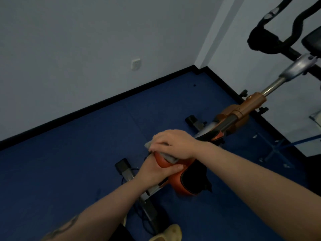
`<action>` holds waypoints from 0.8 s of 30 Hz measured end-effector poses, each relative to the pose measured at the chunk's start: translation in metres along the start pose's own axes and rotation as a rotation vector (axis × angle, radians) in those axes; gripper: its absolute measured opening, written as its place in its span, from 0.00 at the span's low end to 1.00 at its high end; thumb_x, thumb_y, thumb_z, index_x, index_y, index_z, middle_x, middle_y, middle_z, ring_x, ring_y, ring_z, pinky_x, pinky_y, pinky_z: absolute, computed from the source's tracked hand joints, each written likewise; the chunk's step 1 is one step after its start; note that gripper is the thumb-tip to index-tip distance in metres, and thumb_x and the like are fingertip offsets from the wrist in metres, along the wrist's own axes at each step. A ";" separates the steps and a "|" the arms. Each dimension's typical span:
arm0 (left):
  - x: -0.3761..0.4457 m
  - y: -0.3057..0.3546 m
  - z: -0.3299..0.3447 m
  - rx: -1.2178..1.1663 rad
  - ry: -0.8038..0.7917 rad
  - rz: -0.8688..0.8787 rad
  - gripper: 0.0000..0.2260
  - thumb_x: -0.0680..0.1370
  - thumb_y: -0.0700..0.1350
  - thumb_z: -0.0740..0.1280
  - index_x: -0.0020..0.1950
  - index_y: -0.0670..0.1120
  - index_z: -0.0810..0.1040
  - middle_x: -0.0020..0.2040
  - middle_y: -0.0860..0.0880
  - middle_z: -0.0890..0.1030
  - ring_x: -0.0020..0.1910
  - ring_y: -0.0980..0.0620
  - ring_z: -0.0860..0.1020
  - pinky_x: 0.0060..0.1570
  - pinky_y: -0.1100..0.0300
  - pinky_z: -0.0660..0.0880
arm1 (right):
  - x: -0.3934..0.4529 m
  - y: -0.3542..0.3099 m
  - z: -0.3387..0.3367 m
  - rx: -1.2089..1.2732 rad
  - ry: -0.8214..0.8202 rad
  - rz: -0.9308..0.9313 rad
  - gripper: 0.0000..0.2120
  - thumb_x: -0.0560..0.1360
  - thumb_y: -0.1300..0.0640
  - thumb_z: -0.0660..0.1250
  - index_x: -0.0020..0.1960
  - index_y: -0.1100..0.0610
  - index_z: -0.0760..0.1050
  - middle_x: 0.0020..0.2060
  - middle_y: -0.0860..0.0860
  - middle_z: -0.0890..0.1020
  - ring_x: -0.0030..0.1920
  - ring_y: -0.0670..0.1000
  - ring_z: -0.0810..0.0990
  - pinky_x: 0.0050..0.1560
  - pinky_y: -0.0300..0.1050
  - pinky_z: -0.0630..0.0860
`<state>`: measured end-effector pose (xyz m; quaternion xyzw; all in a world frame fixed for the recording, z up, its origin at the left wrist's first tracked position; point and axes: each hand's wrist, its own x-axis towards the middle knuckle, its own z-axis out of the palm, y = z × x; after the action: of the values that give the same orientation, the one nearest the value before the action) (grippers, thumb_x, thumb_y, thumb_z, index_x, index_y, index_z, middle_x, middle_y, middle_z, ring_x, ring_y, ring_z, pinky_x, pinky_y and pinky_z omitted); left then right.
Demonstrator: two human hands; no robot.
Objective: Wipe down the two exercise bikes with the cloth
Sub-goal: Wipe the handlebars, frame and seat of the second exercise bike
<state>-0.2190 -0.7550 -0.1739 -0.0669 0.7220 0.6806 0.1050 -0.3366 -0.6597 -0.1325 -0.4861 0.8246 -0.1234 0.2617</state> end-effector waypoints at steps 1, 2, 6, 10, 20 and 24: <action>0.000 0.003 -0.001 -0.009 -0.016 0.001 0.19 0.71 0.45 0.76 0.59 0.55 0.76 0.51 0.58 0.83 0.52 0.66 0.79 0.49 0.73 0.73 | -0.006 0.007 -0.002 0.067 0.032 0.055 0.25 0.76 0.31 0.49 0.56 0.40 0.79 0.56 0.41 0.80 0.57 0.44 0.77 0.57 0.50 0.74; 0.001 0.003 -0.003 -0.022 -0.026 -0.002 0.20 0.71 0.45 0.77 0.60 0.55 0.76 0.53 0.57 0.83 0.54 0.64 0.80 0.51 0.71 0.73 | -0.010 0.017 -0.004 0.120 0.074 0.158 0.26 0.75 0.31 0.48 0.56 0.40 0.79 0.55 0.42 0.81 0.56 0.45 0.78 0.57 0.50 0.74; 0.004 -0.001 -0.012 -0.016 -0.033 0.092 0.28 0.65 0.48 0.81 0.63 0.50 0.76 0.57 0.52 0.82 0.57 0.54 0.80 0.58 0.57 0.77 | -0.031 0.034 0.003 -0.117 0.268 0.434 0.31 0.76 0.36 0.40 0.49 0.48 0.79 0.43 0.48 0.82 0.48 0.54 0.80 0.49 0.54 0.74; 0.009 -0.001 -0.014 0.302 0.091 0.055 0.52 0.56 0.70 0.75 0.75 0.54 0.61 0.69 0.56 0.66 0.68 0.58 0.66 0.68 0.56 0.65 | -0.062 0.019 0.022 -0.165 0.494 0.259 0.22 0.81 0.43 0.48 0.58 0.48 0.78 0.50 0.46 0.83 0.51 0.49 0.79 0.56 0.50 0.71; 0.047 0.033 -0.026 0.557 -0.220 0.321 0.24 0.75 0.64 0.59 0.66 0.54 0.73 0.63 0.60 0.74 0.63 0.62 0.69 0.66 0.59 0.68 | -0.078 0.050 0.014 -0.270 0.479 0.466 0.23 0.80 0.44 0.46 0.48 0.48 0.80 0.42 0.48 0.80 0.50 0.51 0.75 0.59 0.52 0.67; 0.062 0.045 -0.016 0.696 -0.330 0.431 0.18 0.80 0.55 0.57 0.66 0.53 0.75 0.64 0.58 0.74 0.63 0.61 0.69 0.64 0.65 0.65 | -0.078 0.088 -0.004 -0.022 0.567 0.817 0.19 0.79 0.47 0.51 0.33 0.48 0.70 0.37 0.51 0.77 0.44 0.59 0.79 0.48 0.56 0.73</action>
<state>-0.2906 -0.7648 -0.1445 0.2340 0.8792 0.4050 0.0908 -0.3731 -0.5484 -0.1449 -0.0733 0.9876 -0.1296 0.0489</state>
